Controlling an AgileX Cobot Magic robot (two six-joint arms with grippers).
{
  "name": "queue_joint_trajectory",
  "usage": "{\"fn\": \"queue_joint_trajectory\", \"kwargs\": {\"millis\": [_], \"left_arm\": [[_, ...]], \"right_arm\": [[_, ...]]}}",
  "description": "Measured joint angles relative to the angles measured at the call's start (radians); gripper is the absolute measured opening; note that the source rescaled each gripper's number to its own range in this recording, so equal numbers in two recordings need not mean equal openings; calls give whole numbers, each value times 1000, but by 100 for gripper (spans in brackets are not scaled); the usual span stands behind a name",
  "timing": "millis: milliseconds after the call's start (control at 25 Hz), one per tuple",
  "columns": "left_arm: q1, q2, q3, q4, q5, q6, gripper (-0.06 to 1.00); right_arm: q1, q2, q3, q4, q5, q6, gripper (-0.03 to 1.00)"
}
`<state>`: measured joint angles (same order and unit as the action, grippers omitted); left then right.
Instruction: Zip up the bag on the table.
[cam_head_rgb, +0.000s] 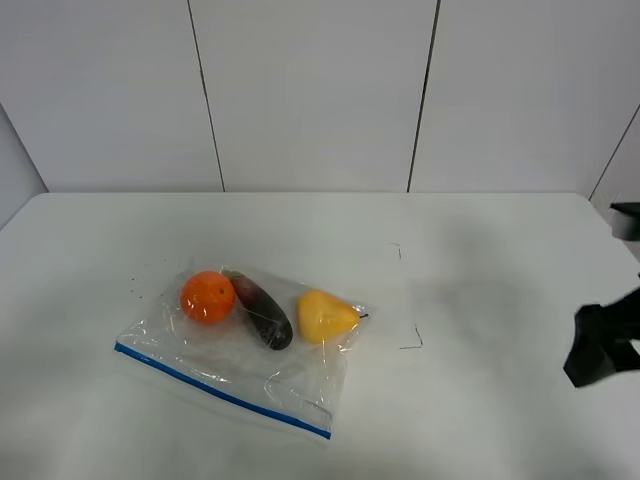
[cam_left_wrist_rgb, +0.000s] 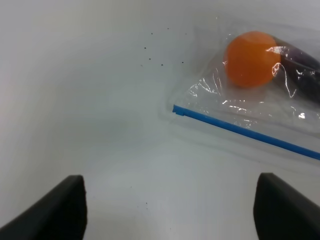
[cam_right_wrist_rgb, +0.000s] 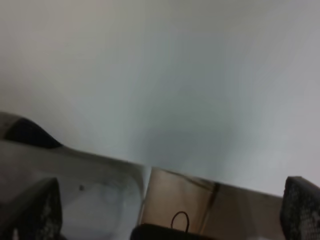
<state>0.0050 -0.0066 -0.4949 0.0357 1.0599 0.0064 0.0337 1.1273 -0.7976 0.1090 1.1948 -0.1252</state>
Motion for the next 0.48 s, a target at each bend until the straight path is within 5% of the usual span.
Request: {"fn": "queue_joint_trajectory", "kwargs": {"millis": [480], "left_arm": [[0,0,0,0,0,0,87]], "right_arm": [[0,-724,303,-46,-163,66,97]]}}
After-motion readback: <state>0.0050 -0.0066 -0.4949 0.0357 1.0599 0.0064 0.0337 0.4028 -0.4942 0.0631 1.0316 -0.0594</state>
